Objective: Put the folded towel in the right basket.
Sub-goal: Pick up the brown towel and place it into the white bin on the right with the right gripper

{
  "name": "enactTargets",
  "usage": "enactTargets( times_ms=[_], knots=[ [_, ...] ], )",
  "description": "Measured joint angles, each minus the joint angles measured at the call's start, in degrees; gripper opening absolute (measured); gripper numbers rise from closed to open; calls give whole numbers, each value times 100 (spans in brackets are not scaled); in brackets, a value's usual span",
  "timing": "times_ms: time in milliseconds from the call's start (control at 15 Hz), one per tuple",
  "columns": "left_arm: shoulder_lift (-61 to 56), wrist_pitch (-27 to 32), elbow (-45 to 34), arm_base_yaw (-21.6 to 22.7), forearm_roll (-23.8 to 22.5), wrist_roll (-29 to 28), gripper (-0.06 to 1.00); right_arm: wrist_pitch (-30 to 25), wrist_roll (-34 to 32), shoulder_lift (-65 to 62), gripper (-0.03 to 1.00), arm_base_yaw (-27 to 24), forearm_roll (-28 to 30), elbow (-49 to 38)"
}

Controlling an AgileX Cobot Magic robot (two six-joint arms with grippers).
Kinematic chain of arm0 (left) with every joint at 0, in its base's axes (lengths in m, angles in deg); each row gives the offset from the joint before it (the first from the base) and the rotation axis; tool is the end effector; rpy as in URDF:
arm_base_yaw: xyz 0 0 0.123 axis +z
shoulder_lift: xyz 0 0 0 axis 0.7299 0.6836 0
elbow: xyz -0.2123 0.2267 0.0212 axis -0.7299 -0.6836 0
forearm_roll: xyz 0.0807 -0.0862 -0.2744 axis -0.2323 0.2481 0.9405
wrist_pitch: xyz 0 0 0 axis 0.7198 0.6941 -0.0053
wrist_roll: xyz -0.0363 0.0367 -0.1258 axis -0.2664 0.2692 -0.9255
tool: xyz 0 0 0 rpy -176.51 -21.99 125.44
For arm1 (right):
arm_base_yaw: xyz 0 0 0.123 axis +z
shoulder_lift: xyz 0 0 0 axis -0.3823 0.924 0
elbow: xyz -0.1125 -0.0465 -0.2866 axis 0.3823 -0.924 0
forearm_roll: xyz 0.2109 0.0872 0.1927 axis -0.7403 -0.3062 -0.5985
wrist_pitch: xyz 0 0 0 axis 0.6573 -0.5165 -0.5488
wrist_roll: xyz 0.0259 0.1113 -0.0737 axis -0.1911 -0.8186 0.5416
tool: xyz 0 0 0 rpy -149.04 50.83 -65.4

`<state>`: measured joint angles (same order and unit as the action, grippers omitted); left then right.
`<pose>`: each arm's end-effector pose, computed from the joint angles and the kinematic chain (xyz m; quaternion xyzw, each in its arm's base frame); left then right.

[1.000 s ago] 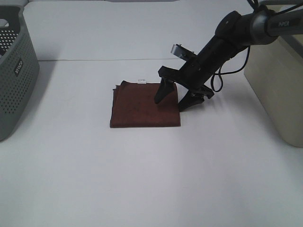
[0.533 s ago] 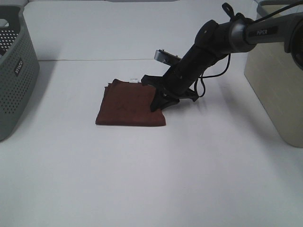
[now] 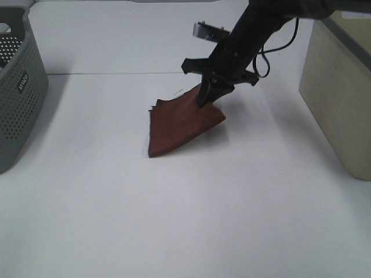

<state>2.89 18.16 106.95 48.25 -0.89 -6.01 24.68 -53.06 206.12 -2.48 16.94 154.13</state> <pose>0.0501 0.0012 0.2806 0.0029 0.8496 0.0145 0.5271 0.5104 0.2420 0.1452 -0.1720 0.9555 0.2198 0.0952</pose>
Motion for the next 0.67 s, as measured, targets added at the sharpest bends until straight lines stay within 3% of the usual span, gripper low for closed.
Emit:
enactTargets(
  times_ms=[267, 667],
  knots=[
    [0, 0, 0, 0, 0, 0, 88, -733, -166, -814, 4, 0, 917, 464],
    [0, 0, 0, 0, 0, 0, 88, -819, -315, -1914, 4, -212, 2578, 791]
  ],
)
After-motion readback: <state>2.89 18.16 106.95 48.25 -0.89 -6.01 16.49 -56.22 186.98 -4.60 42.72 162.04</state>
